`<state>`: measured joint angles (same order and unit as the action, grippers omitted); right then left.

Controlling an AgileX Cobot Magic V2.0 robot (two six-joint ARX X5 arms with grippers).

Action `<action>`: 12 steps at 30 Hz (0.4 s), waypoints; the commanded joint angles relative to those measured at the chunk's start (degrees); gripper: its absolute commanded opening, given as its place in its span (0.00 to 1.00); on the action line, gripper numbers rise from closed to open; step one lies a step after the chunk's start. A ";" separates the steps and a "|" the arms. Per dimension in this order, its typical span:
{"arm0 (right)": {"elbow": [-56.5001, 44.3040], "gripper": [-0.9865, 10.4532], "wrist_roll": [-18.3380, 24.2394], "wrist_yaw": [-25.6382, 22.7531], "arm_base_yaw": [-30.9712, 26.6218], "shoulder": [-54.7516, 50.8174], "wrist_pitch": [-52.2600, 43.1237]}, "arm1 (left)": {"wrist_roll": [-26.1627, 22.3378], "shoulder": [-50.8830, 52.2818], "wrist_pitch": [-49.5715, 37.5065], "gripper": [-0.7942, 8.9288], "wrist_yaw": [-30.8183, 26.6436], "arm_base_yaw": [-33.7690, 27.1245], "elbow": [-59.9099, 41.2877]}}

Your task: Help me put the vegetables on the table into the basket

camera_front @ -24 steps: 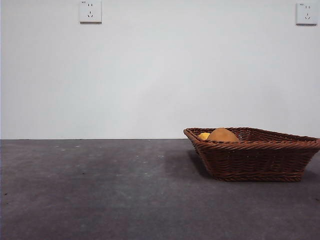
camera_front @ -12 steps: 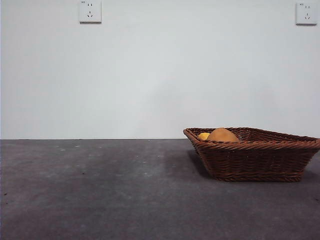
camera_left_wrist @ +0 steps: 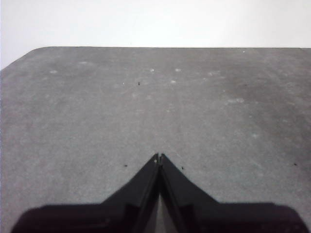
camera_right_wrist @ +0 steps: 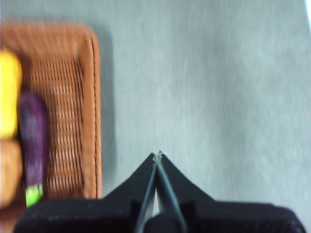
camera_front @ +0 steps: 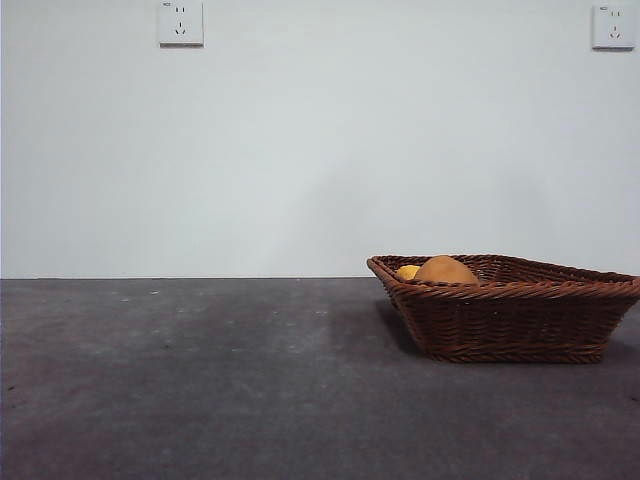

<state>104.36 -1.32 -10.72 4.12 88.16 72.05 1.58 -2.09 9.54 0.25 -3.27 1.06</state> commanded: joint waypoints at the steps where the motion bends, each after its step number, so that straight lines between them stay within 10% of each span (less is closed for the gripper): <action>1: -0.35 0.09 -0.57 -0.22 -0.04 0.50 -3.30 | 0.28 -0.72 -0.13 0.08 0.17 -0.20 -0.57; 12: -1.36 0.09 -0.59 -0.24 -2.69 -0.79 -18.62 | 0.28 -6.03 -0.11 0.08 0.17 -0.20 -0.57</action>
<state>103.96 -1.30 -10.52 2.02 88.31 54.35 1.58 -7.86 9.54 0.25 -3.27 1.06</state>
